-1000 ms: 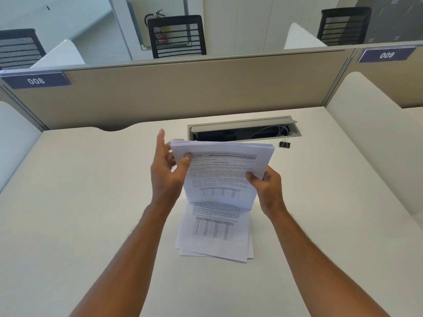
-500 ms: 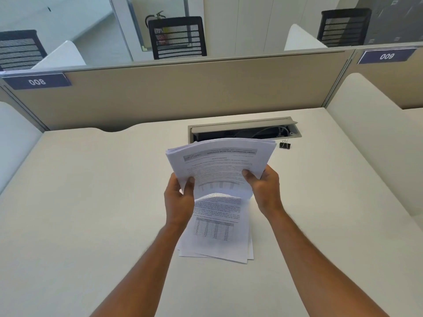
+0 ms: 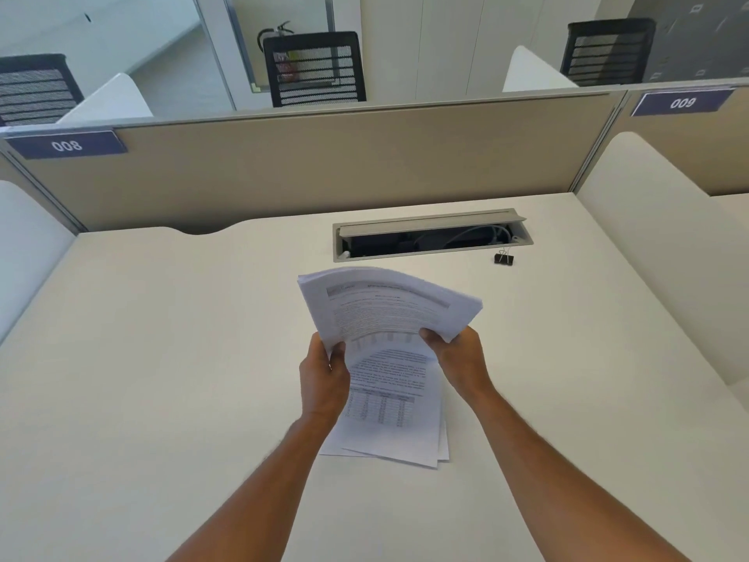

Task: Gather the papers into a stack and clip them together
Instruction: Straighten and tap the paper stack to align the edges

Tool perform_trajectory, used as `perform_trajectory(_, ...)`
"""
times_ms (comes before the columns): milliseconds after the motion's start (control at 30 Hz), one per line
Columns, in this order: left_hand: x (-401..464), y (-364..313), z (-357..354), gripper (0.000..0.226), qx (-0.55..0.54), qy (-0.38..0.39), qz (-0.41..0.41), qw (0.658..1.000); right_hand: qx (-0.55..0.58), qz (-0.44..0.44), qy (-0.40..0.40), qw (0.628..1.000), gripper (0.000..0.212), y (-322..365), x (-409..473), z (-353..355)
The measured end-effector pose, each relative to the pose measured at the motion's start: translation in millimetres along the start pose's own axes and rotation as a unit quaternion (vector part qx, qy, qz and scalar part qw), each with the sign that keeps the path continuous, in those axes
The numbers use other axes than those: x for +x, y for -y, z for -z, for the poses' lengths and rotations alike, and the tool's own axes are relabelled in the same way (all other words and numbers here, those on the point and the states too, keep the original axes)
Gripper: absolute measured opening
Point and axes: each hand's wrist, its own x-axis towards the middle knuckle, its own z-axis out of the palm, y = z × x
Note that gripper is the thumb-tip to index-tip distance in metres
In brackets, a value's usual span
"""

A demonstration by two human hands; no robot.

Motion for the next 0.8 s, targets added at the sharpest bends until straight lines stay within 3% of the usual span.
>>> perform_trajectory(100,4,-6,3,0.009,0.005,-0.03,-0.026,0.999,-0.016,0.029,-0.014,0.999,0.02,7,3,4)
perform_trajectory(267,19,-24,9,0.013,-0.02,-0.041,-0.047,0.998,-0.017,0.04,-0.037,0.998,0.02,27,10,16)
perform_trajectory(367,33,-13,10,0.02,0.003,-0.032,0.021,0.999,-0.025,-0.034,-0.073,0.996,0.015,17,19,24)
perform_trajectory(500,30,20,13,0.038,0.155,0.03,0.144,0.977,-0.002,-0.167,-0.09,0.982,0.027,-13,13,28)
perform_trajectory(633,15,34,11,0.048,0.227,0.069,0.139,0.961,-0.016,-0.236,-0.075,0.969,0.026,-45,-1,23)
perform_trajectory(700,10,33,8,0.048,0.232,0.074,0.135,0.961,-0.056,-0.242,-0.076,0.966,0.025,-55,-6,17)
perform_trajectory(800,6,29,4,0.05,0.229,0.082,0.137,0.96,-0.216,-0.204,-0.067,0.952,0.022,-56,-12,9)
